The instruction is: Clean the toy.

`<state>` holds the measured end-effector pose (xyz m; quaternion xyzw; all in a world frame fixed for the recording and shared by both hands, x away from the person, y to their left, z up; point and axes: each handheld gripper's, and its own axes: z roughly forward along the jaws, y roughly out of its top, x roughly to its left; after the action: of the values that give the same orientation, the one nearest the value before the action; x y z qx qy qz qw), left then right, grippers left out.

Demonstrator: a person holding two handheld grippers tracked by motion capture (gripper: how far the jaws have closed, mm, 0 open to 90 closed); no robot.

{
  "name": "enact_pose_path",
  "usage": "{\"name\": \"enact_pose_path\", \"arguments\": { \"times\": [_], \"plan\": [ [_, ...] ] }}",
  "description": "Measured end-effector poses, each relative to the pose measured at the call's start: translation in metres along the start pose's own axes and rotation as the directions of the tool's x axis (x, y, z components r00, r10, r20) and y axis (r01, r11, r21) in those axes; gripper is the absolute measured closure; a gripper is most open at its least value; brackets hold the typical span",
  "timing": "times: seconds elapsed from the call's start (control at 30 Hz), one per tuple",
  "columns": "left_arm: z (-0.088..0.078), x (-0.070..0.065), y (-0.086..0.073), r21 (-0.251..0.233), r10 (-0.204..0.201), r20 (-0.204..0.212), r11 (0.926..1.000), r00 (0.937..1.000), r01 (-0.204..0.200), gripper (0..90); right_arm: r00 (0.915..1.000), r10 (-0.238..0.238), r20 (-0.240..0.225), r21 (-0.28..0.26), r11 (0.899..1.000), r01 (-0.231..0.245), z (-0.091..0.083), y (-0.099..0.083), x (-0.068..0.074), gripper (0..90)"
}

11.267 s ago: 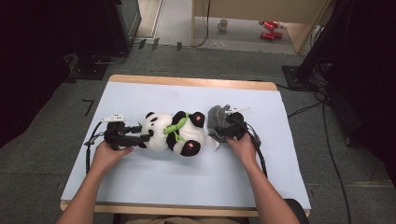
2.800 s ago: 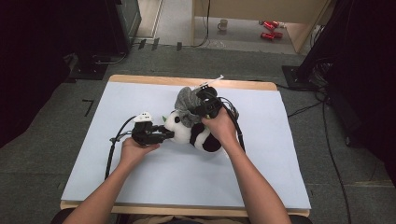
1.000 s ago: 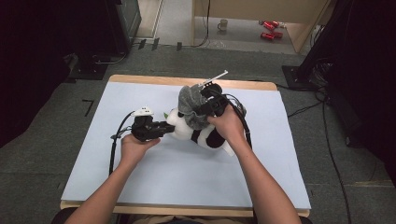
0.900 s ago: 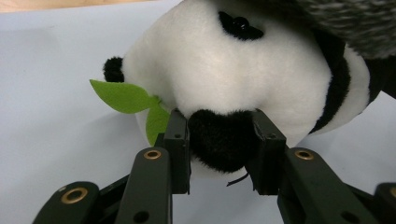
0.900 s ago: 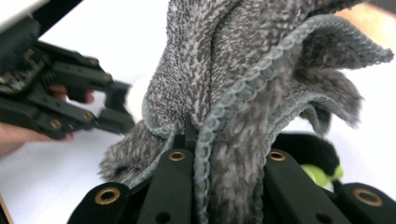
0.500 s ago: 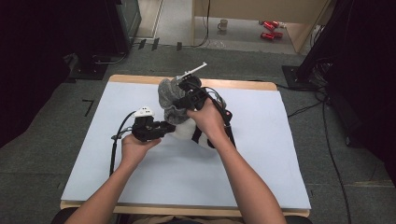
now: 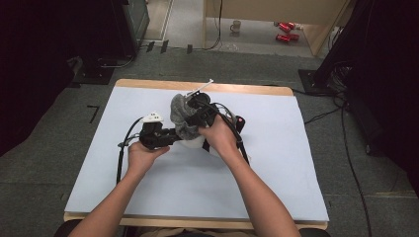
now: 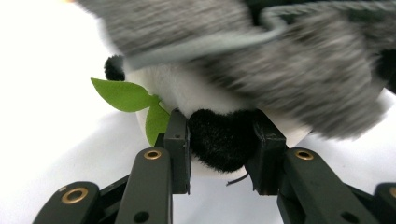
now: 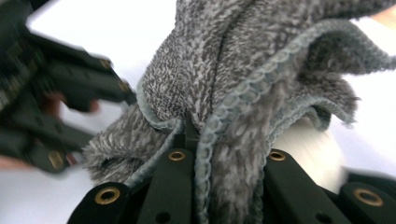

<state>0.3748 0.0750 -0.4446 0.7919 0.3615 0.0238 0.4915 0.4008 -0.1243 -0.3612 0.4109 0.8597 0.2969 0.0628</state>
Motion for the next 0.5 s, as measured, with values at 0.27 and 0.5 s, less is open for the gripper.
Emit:
{"name": "enact_pose_path", "arguments": {
  "times": [0.27,0.5],
  "plan": [
    [0.002,0.004,-0.002,0.023,-0.008,-0.005,0.9997,1.0000,0.008,65.9,0.9999,0.007,-0.009,0.010,1.000,-0.007,-0.009,-0.016,-0.010,81.3],
    [0.003,0.010,-0.003,0.027,-0.042,0.000,0.9987,0.9991,0.042,66.0,0.9999,0.008,0.010,0.038,0.999,-0.008,-0.019,-0.025,-0.026,81.4]
  ]
}}
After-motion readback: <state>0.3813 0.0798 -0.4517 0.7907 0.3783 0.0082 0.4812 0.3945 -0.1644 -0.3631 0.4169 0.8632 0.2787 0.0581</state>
